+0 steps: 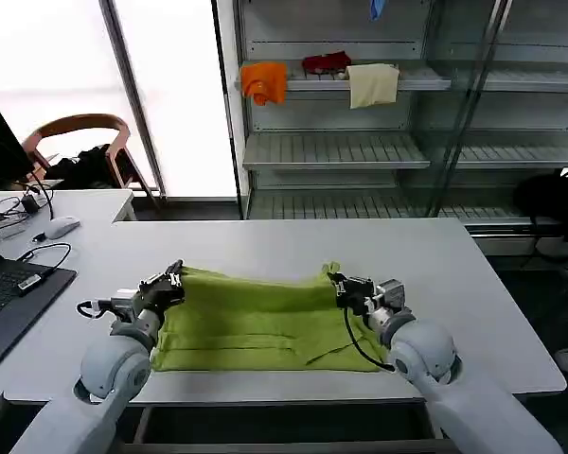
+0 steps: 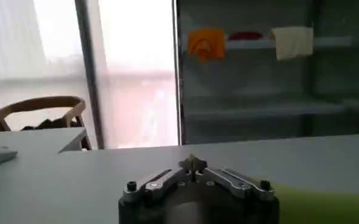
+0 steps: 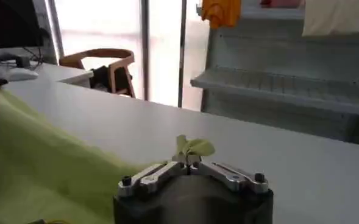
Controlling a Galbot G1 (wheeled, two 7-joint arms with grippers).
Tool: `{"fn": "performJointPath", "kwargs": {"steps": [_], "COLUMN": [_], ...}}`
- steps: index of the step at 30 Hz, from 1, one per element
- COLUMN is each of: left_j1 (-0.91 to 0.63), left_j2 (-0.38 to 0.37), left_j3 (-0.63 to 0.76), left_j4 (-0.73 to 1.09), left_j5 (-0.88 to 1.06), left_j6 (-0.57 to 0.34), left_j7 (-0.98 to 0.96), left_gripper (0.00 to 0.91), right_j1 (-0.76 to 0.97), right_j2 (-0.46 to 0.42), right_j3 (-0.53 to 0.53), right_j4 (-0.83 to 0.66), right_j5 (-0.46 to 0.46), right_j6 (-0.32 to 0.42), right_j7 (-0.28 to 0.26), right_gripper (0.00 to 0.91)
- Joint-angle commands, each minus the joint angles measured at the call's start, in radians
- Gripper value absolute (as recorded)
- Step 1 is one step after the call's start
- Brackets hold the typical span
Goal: Fold and organize the clothes.
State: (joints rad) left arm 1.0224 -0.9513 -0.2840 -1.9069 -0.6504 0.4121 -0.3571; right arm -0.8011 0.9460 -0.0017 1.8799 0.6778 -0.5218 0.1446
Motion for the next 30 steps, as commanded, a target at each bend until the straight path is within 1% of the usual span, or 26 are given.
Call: {"fn": "performJointPath", "kwargs": {"steps": [1, 7, 12, 14, 19, 25, 28, 29, 30], "left_j1": [0.213, 0.276, 0.324, 0.329, 0.337, 0.323, 0.316, 0.314, 0.312], "left_j2": [0.004, -0.016, -0.036, -0.047, -0.053, -0.068, -0.069, -0.068, -0.067], "left_j3": [-0.030, -0.033, -0.037, -0.039, -0.034, -0.017, -0.020, -0.023, -0.026], "left_j4": [-0.164, -0.173, -0.198, -0.199, -0.177, -0.155, -0.148, -0.145, -0.140], "left_j5": [0.058, 0.100, 0.142, 0.155, 0.160, 0.172, 0.180, 0.181, 0.181], "left_j6": [-0.010, -0.007, 0.004, 0.004, 0.000, -0.004, -0.003, -0.003, -0.002], "left_j7": [-0.060, -0.079, -0.107, -0.114, -0.110, -0.110, -0.116, -0.119, -0.124], "left_gripper": [0.000, 0.000, 0.000, 0.000, 0.000, 0.000, 0.000, 0.000, 0.000], "right_j1": [-0.041, -0.108, -0.165, -0.184, -0.231, -0.269, -0.288, -0.291, -0.297], "right_j2": [-0.020, -0.044, -0.047, -0.042, -0.027, -0.005, 0.005, 0.006, 0.008], "right_j3": [0.000, 0.010, 0.035, 0.041, 0.052, 0.066, 0.073, 0.075, 0.076], "right_j4": [0.062, 0.099, 0.126, 0.134, 0.123, 0.094, 0.106, 0.111, 0.119], "right_j5": [0.003, 0.000, -0.003, -0.003, -0.009, -0.035, -0.035, -0.034, -0.034], "right_j6": [-0.002, 0.000, 0.006, 0.011, 0.052, 0.110, 0.115, 0.114, 0.115], "right_j7": [0.002, 0.005, 0.017, 0.033, 0.083, 0.119, 0.148, 0.150, 0.166], "right_gripper": [0.000, 0.000, 0.000, 0.000, 0.000, 0.000, 0.000, 0.000, 0.000]}}
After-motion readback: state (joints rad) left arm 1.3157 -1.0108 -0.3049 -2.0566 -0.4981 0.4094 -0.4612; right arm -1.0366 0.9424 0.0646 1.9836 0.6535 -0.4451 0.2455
